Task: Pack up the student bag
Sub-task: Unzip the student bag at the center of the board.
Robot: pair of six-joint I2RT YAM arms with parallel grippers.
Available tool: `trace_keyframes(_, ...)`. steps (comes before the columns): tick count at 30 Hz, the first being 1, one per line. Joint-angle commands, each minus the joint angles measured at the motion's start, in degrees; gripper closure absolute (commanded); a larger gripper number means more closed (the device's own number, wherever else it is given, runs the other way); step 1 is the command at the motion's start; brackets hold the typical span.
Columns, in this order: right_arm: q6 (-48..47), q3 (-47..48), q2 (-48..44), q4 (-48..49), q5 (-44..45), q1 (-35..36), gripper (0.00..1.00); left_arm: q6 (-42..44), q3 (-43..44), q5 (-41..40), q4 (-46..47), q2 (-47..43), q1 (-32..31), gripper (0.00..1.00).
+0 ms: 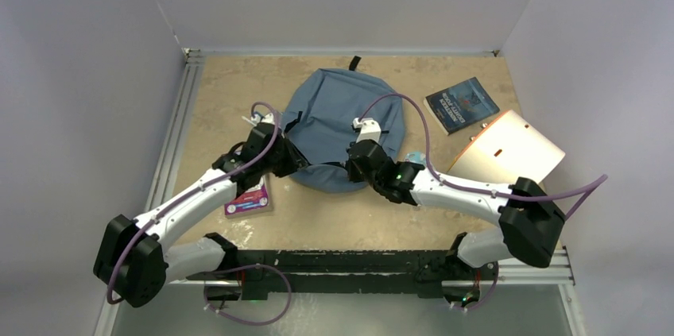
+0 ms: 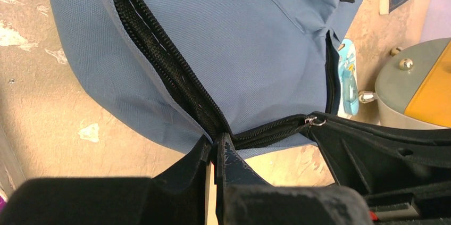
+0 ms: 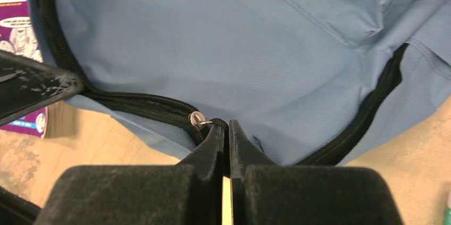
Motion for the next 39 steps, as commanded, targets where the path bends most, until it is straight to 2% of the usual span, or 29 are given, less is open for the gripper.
trace_keyframes(1,-1.37,2.22,0.86,-8.63,14.77,-2.93,1.0,1.53,-1.62,-7.1,-6.01,-2.68,0.59,1.0)
trace_keyframes(3,-0.53,2.74,1.61,-10.17,16.23,-3.24,1.0,1.92,-1.56,-7.72,-6.56,-2.82,0.7,1.0)
trace_keyframes(9,-3.62,7.06,3.7,-13.03,13.31,-3.59,1.0,3.84,1.22,-11.63,-9.35,-2.83,1.17,1.0)
trace_keyframes(14,-18.21,9.39,3.54,-12.56,10.82,-3.57,1.0,8.71,6.13,-11.94,-9.67,-1.41,6.0,1.0)
trace_keyframes(18,-26.4,9.32,1.26,-9.82,13.38,-3.58,1.0,11.9,8.9,-8.45,-7.95,0.32,11.74,1.0)
trace_keyframes(21,-34.0,7.38,-1.73,-4.82,11.34,-3.59,1.0,13.32,11.15,-8.45,-7.85,1.96,13.04,1.0)
trace_keyframes(24,-41.17,4.77,-4.21,0.56,13.21,-3.61,1.0,13.88,12.57,-8.06,-8.08,3.23,13.16,1.0)
trace_keyframes(29,-45.42,4.13,-4.0,0.02,14.01,-3.61,1.0,14.08,12.63,-7.92,-8.32,3.33,13.31,1.0)
trace_keyframes(34,-47.65,3.68,1.35,-4.16,15.29,-4.37,1.0,14.47,13.2,-8.21,-9.18,2.9,13.81,1.0)
trace_keyframes(39,-48.01,2.49,5.22,-4.2,18.58,-6.55,1.0,15.34,14.16,-8.93,-10.48,2.68,14.67,1.0)
